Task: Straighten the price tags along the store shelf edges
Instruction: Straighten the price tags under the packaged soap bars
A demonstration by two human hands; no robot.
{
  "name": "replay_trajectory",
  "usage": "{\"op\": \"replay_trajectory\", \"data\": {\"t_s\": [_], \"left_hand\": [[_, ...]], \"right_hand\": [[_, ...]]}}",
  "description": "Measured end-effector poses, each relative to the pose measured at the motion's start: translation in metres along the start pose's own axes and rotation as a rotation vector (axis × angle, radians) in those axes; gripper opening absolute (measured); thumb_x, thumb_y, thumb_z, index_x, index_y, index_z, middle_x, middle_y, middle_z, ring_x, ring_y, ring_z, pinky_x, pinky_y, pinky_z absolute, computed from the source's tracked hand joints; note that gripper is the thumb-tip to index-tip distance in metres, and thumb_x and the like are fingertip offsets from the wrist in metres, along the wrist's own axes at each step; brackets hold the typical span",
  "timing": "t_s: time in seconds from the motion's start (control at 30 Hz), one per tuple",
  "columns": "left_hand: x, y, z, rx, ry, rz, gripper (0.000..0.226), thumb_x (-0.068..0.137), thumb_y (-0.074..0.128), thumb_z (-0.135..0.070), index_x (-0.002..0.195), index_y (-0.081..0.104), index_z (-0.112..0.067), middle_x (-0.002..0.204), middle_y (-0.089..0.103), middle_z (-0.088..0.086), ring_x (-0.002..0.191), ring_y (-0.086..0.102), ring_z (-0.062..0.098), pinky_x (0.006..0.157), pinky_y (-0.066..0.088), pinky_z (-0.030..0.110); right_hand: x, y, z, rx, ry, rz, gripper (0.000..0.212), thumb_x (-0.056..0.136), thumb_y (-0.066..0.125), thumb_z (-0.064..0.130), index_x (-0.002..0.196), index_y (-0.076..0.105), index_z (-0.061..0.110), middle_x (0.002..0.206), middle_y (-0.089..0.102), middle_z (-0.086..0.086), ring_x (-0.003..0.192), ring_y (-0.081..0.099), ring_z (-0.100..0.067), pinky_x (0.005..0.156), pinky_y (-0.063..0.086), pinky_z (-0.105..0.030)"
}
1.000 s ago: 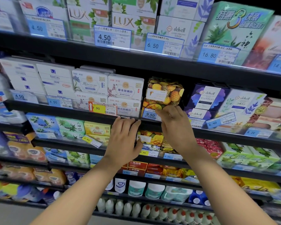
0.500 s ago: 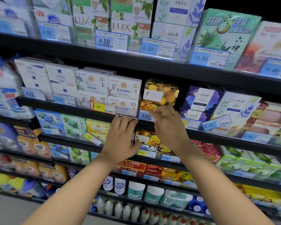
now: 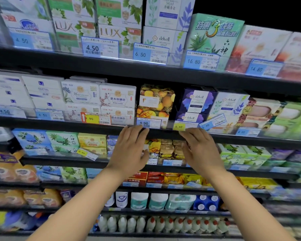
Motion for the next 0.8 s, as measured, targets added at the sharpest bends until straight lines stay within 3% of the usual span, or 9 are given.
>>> {"op": "replay_trajectory", "data": {"t_s": [0.13, 0.4, 0.53, 0.7, 0.8], "left_hand": [[0.014, 0.005, -0.024, -0.039, 0.065, 0.016, 0.057, 0.086, 0.042, -0.038, 0.135, 0.046, -0.008, 0.133, 0.047, 0.007, 0.126, 0.04, 0.028, 0.112, 0.027, 0.045], [0.038, 0.029, -0.081, -0.01, 0.115, 0.021, 0.055, 0.085, 0.044, -0.036, 0.13, 0.052, -0.007, 0.128, 0.052, 0.008, 0.121, 0.044, 0.026, 0.11, 0.028, 0.041], [0.049, 0.045, -0.106, -0.01, 0.055, -0.023, 0.053, 0.085, 0.045, -0.031, 0.128, 0.053, -0.003, 0.126, 0.053, 0.011, 0.123, 0.043, 0.028, 0.111, 0.027, 0.041], [0.061, 0.06, -0.13, 0.005, -0.028, -0.103, 0.049, 0.083, 0.047, -0.027, 0.124, 0.057, -0.002, 0.117, 0.055, 0.012, 0.115, 0.044, 0.028, 0.105, 0.033, 0.039], [0.06, 0.068, -0.135, 0.03, -0.063, -0.146, 0.05, 0.082, 0.048, -0.026, 0.125, 0.056, -0.001, 0.118, 0.053, 0.012, 0.116, 0.043, 0.028, 0.11, 0.027, 0.038]], "right_hand": [[-0.023, -0.015, -0.02, -0.039, 0.089, 0.008, 0.038, 0.084, 0.052, 0.02, 0.118, 0.062, 0.007, 0.112, 0.06, -0.012, 0.105, 0.052, -0.033, 0.088, 0.046, -0.046], [-0.038, -0.037, -0.075, -0.055, 0.083, -0.041, 0.034, 0.085, 0.054, 0.017, 0.117, 0.062, 0.006, 0.108, 0.06, -0.011, 0.101, 0.053, -0.032, 0.085, 0.046, -0.045], [-0.041, -0.038, -0.111, -0.02, 0.055, -0.031, 0.035, 0.083, 0.064, 0.011, 0.118, 0.06, 0.008, 0.111, 0.06, -0.011, 0.105, 0.052, -0.034, 0.088, 0.046, -0.047], [-0.036, -0.039, -0.153, 0.034, -0.049, -0.051, 0.033, 0.088, 0.051, 0.019, 0.117, 0.06, 0.006, 0.113, 0.058, -0.011, 0.108, 0.049, -0.03, 0.091, 0.044, -0.042], [-0.029, -0.039, -0.167, 0.083, -0.102, -0.075, 0.033, 0.088, 0.05, 0.018, 0.117, 0.06, 0.005, 0.112, 0.058, -0.012, 0.107, 0.049, -0.029, 0.09, 0.044, -0.041]]}}
Point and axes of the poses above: each hand's wrist, its own x-axis towards the middle knuckle, its own y-axis out of the palm, z = x × y, the point moved 1 cm from there along x, towards the middle knuckle
